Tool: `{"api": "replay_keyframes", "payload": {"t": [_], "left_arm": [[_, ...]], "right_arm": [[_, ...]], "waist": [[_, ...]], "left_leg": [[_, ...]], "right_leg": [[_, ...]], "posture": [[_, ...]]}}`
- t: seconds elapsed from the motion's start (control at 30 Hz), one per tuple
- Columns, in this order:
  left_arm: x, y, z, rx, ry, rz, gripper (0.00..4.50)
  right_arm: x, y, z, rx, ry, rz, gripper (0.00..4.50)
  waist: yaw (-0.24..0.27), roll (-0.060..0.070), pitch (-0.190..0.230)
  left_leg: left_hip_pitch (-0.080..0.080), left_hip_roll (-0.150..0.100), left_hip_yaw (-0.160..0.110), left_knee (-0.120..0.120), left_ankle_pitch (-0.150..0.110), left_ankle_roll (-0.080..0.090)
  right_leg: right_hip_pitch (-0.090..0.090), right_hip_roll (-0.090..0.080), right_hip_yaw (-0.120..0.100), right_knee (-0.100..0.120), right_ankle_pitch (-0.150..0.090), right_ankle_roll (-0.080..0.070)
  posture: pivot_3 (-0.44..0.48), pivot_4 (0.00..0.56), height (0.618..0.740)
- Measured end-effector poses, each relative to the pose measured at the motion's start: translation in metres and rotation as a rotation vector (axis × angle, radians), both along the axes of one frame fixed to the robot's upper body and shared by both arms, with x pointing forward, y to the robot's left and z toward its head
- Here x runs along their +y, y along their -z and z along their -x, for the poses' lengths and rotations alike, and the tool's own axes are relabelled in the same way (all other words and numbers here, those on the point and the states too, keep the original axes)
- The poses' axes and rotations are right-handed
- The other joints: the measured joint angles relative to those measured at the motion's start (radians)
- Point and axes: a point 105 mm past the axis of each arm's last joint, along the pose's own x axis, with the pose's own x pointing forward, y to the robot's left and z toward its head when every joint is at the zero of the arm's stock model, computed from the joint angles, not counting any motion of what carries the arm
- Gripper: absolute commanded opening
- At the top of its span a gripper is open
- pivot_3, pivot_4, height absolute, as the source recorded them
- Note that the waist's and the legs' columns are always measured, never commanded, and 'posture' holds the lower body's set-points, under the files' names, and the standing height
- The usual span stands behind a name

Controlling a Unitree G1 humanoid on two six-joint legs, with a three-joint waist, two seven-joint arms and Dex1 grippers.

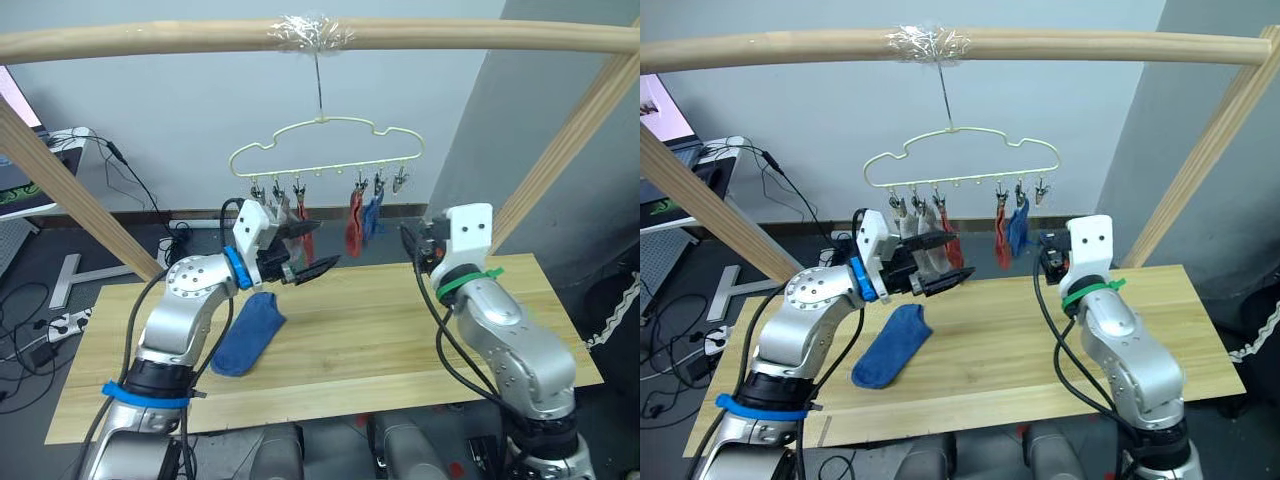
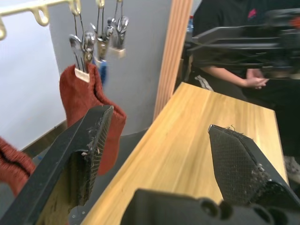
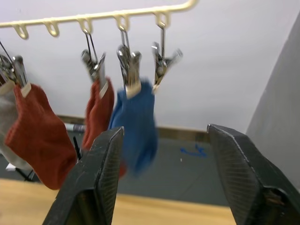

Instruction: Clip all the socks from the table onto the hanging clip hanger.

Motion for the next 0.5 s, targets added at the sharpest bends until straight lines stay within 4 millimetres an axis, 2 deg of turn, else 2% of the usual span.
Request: {"api": "replay_keyframes", "payload": {"t": [0.07,0.17,0.3,0.5], "left_arm": [[-0.002,-0.004,0.002,-0.016,0.009,0.000,3.71],[-0.003,-0.007,0.004,-0.027,0.010,0.009,3.71],[-0.007,-0.013,0.005,-0.032,0.000,0.037,3.71],[-0.009,-0.018,0.007,-0.041,0.000,0.048,3.71]], "right_arm": [[0.003,-0.001,-0.005,-0.015,0.009,-0.008,1.34],[0.004,0.002,-0.013,-0.015,0.024,0.000,1.34],[0.007,-0.001,-0.033,-0.034,0.045,0.004,1.34],[-0.003,0.007,-0.056,-0.008,0.105,-0.012,1.34]], "waist": [[0.013,0.000,0.000],[0.021,0.000,0.000],[0.022,0.000,0.000],[0.028,0.000,0.000]], "left_leg": [[0.000,0.000,0.000,0.000,0.000,0.000],[0.000,0.000,0.000,0.000,0.000,0.000],[0.000,0.000,0.000,0.001,0.000,0.000],[0.000,0.000,0.000,0.000,0.000,0.000]], "right_leg": [[0.000,0.000,0.000,0.000,0.000,0.000],[0.000,0.000,0.000,0.000,0.000,0.000],[0.000,0.000,0.000,0.000,0.000,0.000],[0.000,0.000,0.000,0.000,0.002,-0.002]], "posture": [[0.108,0.146,0.740],[0.122,0.148,0.740],[0.135,0.149,0.740],[0.142,0.150,0.740]]}}
